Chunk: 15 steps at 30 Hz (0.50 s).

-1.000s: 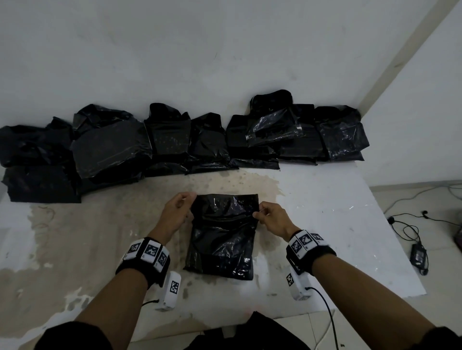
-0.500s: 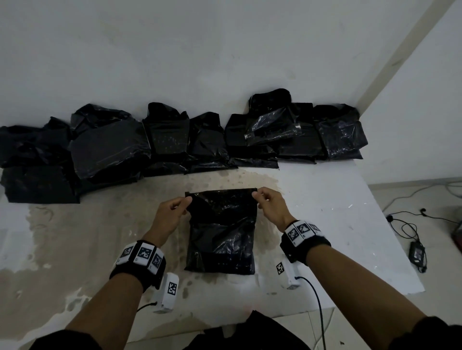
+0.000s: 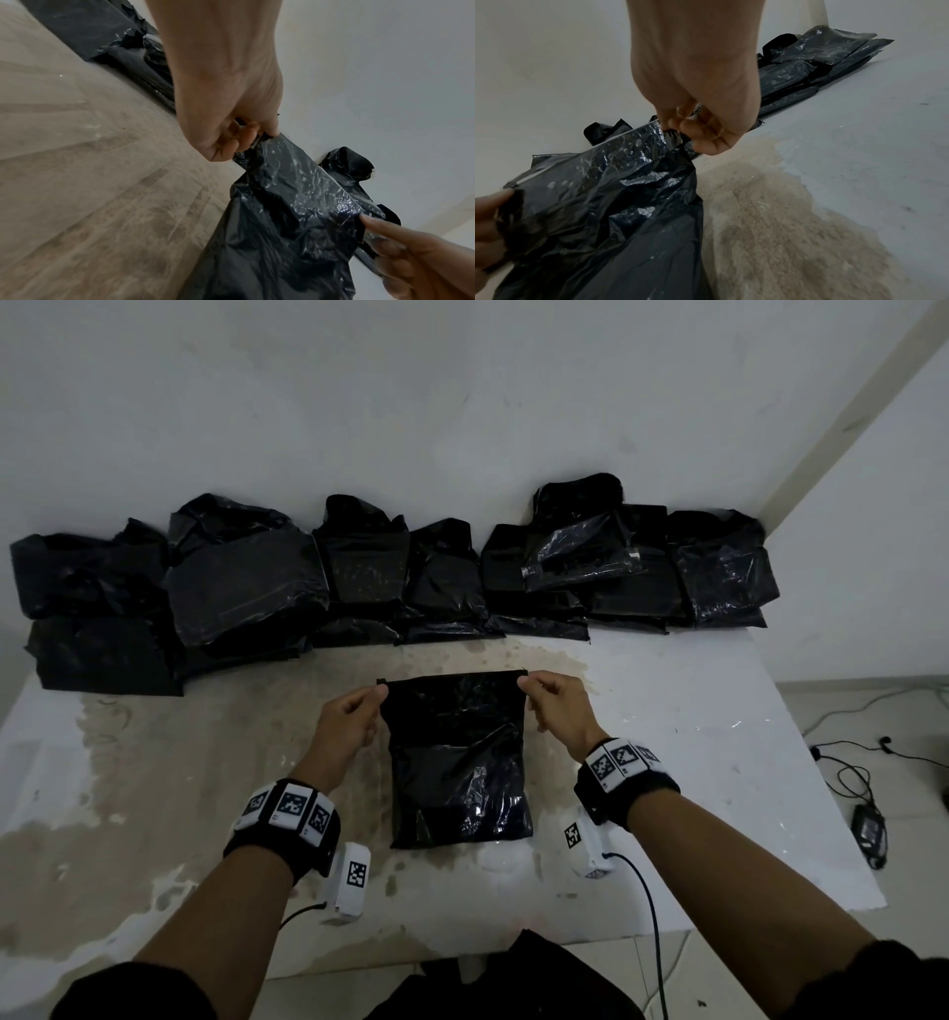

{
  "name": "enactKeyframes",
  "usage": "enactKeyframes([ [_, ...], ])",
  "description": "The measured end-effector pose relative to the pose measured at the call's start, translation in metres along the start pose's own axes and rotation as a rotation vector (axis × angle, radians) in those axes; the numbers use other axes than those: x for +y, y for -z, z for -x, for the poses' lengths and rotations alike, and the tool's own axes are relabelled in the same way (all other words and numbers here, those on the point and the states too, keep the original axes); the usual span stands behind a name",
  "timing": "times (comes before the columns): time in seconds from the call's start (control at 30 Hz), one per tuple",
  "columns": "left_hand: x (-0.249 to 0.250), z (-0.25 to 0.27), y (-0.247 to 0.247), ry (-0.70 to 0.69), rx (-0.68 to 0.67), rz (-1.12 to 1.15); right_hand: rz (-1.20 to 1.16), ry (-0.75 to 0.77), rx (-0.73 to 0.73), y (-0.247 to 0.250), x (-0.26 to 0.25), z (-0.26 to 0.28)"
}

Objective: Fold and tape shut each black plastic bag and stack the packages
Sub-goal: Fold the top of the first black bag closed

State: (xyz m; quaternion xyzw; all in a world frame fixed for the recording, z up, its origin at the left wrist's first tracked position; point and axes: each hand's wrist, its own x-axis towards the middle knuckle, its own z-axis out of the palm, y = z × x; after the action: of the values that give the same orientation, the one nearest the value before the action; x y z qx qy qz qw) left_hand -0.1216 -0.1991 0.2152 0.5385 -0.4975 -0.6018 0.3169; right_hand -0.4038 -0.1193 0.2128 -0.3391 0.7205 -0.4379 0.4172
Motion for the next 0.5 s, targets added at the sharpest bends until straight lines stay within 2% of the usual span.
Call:
enactKeyframes([
  [0.1,0.007,-0.001,0.003,-0.017,-0.011,-0.071,-0.141,-0.030,-0.063,0.002,-0.009,0.006],
  [0.23,0.015,-0.003,0.001,-0.031,-0.039,-0.139,-0.141,-0.022,-0.097,0.002,-0.019,0.007],
  [0.37,0.017,-0.004,0.003,-0.016,-0.001,-0.130,-0.157,-0.056,-0.070,0.005,-0.022,0.008],
  [0.5,0.014,0.007,0.004,0.027,-0.023,-0.027,-0.202,-0.102,-0.119,0.007,-0.011,0.014],
])
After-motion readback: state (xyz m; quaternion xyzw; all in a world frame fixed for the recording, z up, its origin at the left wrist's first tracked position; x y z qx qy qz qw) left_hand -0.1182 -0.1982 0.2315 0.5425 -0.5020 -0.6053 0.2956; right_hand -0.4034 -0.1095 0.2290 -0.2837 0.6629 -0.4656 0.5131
